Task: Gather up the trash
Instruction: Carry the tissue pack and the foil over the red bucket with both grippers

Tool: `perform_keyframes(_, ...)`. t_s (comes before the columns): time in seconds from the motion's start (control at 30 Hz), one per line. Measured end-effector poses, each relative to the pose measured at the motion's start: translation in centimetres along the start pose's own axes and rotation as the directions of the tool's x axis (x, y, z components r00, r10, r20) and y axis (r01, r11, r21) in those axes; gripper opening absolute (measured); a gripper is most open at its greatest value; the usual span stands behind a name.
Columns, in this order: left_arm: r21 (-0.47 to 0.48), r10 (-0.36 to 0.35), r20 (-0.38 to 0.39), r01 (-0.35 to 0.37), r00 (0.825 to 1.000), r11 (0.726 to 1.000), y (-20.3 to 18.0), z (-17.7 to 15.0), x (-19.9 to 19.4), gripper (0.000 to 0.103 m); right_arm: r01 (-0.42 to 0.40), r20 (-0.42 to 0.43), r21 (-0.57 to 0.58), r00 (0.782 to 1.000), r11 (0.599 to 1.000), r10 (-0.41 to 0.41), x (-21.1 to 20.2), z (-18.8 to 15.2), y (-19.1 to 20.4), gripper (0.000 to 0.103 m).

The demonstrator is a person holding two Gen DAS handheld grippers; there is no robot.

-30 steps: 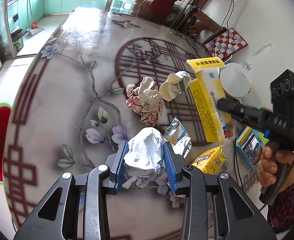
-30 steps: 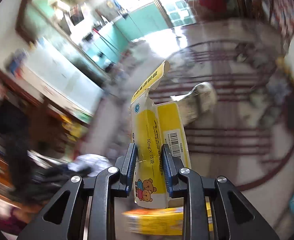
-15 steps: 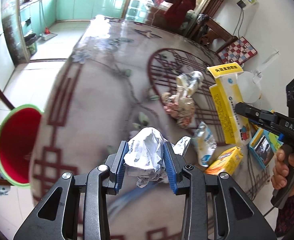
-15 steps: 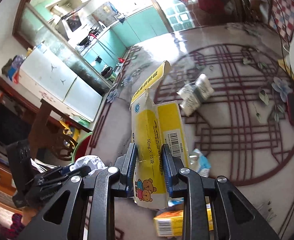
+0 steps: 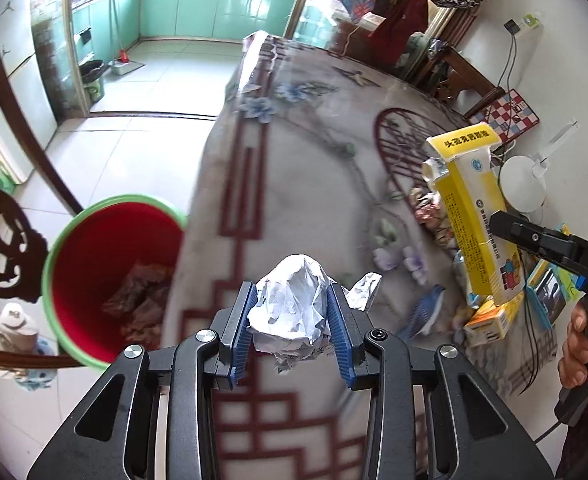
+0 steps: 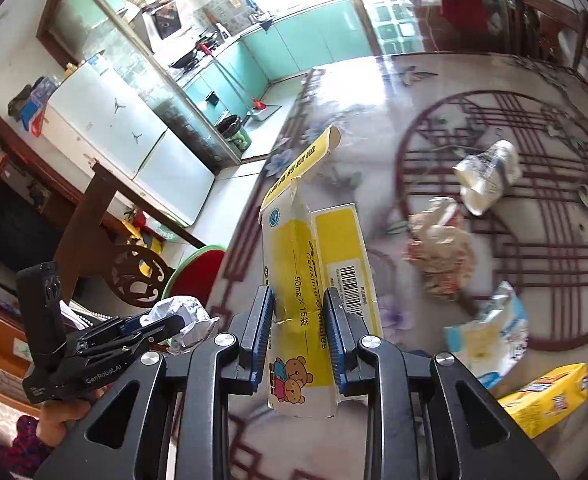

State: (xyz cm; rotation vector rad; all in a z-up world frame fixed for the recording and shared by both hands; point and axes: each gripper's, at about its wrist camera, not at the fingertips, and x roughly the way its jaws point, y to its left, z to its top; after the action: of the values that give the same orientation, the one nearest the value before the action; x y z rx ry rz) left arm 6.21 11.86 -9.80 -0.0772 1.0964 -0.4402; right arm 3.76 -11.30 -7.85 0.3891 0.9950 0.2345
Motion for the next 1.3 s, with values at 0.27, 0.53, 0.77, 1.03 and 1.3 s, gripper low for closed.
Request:
perform_keyframes(0.27,-0.015,0.015,-0.004,-0.015,1.000,1.000,4.1,0.0,-0.6,0.034,-0.013,0.000,-0.013,1.000,1.000,0.013,1.9,-0.4,4.2,0.024)
perform_keyframes(0.53,-0.043,0.042,0.000,-0.042,0.999,0.998,6.8,0.3,-0.6,0.034,-0.028,-0.024,-0.046,0.999,0.999,0.027,3.8,0.1,7.2,0.024)
perform_keyframes(0.77,-0.091,0.073,-0.014,-0.074,0.997,0.993,9.5,0.1,-0.4,0.035,-0.047,-0.047,-0.069,0.998,0.997,0.044,6.1,0.4,9.8,0.024)
perform_keyframes(1.03,-0.139,0.127,-0.032,-0.130,0.991,0.982,12.8,0.2,-0.1,0.035,-0.096,-0.085,-0.096,0.992,0.991,0.088,8.7,0.8,12.5,0.024)
perform_keyframes(1.3,-0.155,0.142,-0.041,-0.147,0.989,0.977,14.2,0.4,0.6,0.035,-0.120,-0.121,-0.140,0.987,0.983,0.103,10.3,0.6,14.7,0.024)
